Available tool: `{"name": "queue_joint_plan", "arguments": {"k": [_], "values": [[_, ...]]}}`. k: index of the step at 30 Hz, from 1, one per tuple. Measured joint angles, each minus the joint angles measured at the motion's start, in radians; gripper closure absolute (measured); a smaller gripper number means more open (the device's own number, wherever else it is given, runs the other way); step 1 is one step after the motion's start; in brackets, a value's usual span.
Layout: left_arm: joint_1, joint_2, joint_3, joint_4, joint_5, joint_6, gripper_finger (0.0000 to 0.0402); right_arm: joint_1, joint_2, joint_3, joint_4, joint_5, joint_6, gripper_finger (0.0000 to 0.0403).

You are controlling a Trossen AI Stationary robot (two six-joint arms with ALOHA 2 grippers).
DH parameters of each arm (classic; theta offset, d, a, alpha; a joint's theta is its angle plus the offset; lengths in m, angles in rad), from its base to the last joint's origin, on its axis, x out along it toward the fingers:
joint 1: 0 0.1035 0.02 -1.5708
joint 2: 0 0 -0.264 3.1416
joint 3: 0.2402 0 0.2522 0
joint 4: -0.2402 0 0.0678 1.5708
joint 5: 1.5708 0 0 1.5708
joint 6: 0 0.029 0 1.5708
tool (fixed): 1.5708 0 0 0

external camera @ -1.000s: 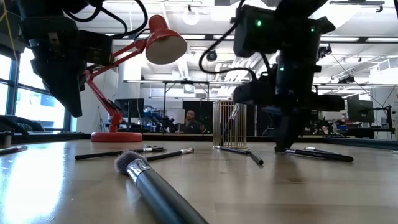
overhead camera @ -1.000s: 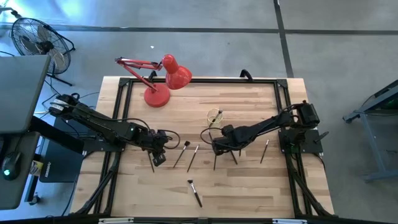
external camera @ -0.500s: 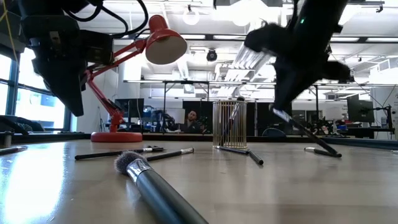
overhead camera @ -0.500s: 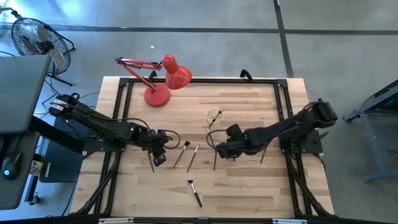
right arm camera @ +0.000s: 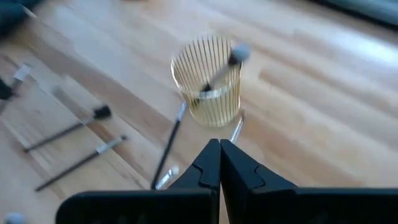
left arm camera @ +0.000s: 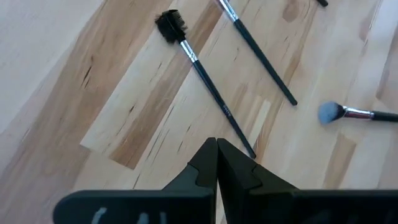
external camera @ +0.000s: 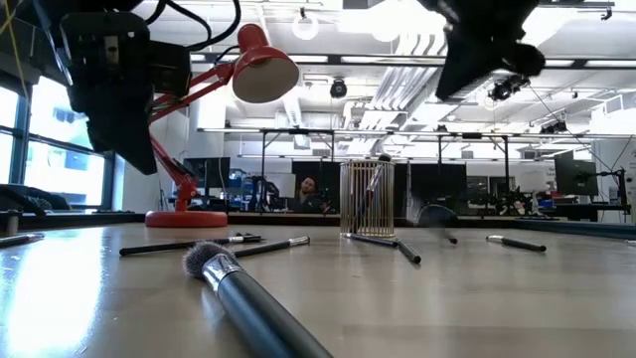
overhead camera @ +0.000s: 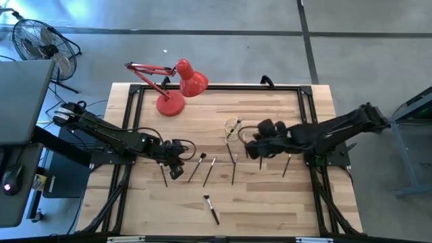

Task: Put items in baskets/containers
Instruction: Put the black eyeshadow brush into the yellow container

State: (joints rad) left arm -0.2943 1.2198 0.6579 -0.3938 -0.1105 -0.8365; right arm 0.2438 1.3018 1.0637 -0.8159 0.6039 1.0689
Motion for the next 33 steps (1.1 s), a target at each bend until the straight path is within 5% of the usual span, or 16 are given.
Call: {"name": "queue_joint_plan", "arguments": {"k": [5, 11, 25, 29, 33], "values": [[0.0, 0.0, 0.0, 0.004, -0.023, -0.03, 0.0401, -0.039, -0.086, 0.001, 0.027, -0.044, -0.129, 0.0402], [0.0, 0.0, 0.0, 0.008, -0.055, -0.044, 0.0401, -0.108, -0.068, 0.001, -0.065, -0.161, -0.079, 0.0402], [0.0, 0.0, 0.0, -0.001, -0.065, -0.051, 0.0401, 0.033, 0.279, 0.016, -0.148, -0.505, 0.224, 0.0403], [0.0, 0.0, 0.0, -0.01, -0.046, -0.025, 0.0401, 0.108, 0.374, 0.075, -0.151, -0.515, 0.36, 0.0403], [0.0, 0.0, 0.0, -0.017, -0.016, 0.02, 0.0401, 0.14, 0.415, 0.09, -0.153, -0.408, 0.52, 0.0402]]}}
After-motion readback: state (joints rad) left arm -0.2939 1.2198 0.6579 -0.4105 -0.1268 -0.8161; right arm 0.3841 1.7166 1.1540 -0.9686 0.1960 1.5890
